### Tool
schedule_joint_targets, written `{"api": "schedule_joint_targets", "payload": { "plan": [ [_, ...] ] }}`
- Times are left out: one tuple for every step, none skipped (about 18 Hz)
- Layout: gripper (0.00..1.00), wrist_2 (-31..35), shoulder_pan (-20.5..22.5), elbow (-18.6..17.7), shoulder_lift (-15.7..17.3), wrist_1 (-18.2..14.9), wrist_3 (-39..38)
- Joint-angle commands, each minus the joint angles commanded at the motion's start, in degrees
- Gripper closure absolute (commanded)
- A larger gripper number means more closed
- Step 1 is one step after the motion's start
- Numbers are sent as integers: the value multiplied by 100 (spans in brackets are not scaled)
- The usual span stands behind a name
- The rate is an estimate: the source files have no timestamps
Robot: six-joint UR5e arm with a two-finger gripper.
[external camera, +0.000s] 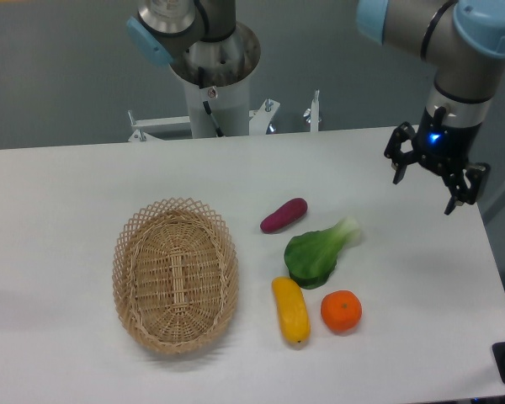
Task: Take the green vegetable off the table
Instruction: 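Move the open gripper over the green bok choy and lower it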
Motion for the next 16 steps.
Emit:
{"api": "schedule_joint_targets", "payload": {
  "plan": [
    [0, 17, 0, -149, 9, 185, -45],
    [0, 18, -9, -281, 9, 343, -45],
    [0, 26, -9, -422, 18, 484, -45],
    [0, 35, -9, -536, 26, 572, -19],
    [0, 44, -9, -676, 35, 626, 34],
    [0, 44, -9, -791, 35, 652, 78],
    [0, 44, -9, -853, 27, 705, 156],
    [0, 53, -9, -915, 9, 740, 305],
    [0, 53, -18, -1002, -8, 749, 498],
    [0, 62, -18, -1099, -35, 749, 648],
    [0, 123, -26, -1230, -44, 775, 702],
    [0, 254, -87, -1327, -61, 932, 702],
    [0, 420, -158, -1433, -131, 1116, 685],
    [0, 561, -193, -1486, -184, 1249, 702],
    [0, 658, -220, -1504, -202, 1259, 632],
    [0, 685, -246, -1521, -254, 1250, 614]
  ]
}}
